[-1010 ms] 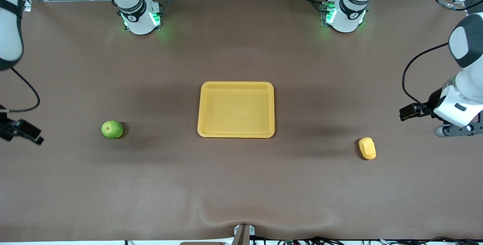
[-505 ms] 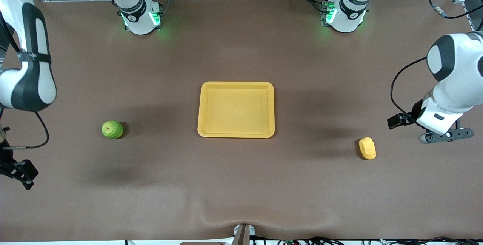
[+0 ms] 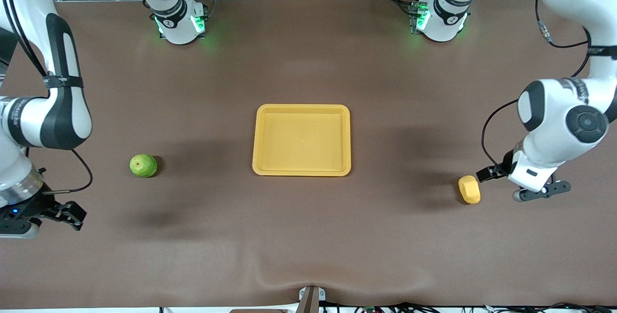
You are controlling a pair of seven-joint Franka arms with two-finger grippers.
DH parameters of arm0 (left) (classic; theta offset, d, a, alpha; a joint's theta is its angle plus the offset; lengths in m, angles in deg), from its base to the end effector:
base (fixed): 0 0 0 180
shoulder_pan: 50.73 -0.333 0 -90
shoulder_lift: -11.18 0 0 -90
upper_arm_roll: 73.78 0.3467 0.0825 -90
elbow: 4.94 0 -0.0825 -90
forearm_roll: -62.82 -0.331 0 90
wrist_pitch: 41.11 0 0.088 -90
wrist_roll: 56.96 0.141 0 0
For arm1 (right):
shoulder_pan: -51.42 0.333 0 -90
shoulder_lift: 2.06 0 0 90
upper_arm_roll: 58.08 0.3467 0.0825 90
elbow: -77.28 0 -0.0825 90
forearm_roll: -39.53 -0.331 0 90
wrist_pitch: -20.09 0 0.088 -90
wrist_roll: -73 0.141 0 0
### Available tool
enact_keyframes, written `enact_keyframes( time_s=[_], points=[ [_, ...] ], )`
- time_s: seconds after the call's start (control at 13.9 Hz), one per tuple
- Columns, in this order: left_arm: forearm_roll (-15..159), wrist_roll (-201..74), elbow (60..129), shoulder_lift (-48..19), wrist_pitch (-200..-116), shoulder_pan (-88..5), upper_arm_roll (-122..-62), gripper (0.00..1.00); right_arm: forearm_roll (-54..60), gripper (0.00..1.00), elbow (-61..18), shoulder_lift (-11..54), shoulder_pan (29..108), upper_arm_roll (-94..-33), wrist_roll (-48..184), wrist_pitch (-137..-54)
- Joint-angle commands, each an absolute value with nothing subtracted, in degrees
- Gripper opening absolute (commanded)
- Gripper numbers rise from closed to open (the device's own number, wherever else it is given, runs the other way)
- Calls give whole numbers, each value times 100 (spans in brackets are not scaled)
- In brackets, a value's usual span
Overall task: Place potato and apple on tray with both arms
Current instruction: 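Lower the left gripper to the potato while the right gripper reaches the apple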
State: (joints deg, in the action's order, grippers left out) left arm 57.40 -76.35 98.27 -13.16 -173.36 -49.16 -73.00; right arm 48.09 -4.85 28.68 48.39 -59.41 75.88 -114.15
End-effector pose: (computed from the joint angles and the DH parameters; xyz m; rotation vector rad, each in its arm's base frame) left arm 0.6301 -0.0053 0.3455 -3.0492 -0.4024 -0.1452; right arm 0.7164 -0.0569 0.4375 2.9493 -0.0541 0.5534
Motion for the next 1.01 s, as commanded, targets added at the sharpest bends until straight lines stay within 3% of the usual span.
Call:
enact_keyframes(
  time_s=[0.0, 0.29, 0.5, 0.72, 0.94],
  points=[
    [5614, -8051, 9859, -1492, -17628, -4915, -7325, 100, 4893, 100, -507, 2896, 4843, -5922, 8150, -11150],
    [5614, -8086, 10544, -1633, -18953, -4959, -7316, 100, 4893, 100, -498, 3018, 5044, -5922, 8337, -10718],
    [5622, -8087, 10537, -1799, -19088, -4959, -7308, 100, 4902, 100, -507, 3107, 5186, -5922, 8302, -10350],
    [5614, -8078, 10501, -1993, -19324, -4959, -7308, 100, 4798, 100, -611, 3125, 5133, -5896, 8153, -9377],
    [5465, -8051, 10493, -2107, -19377, -4976, -7299, 94, 3728, 100, -1523, 2758, 4958, -5905, 7768, -9373]
  ],
)
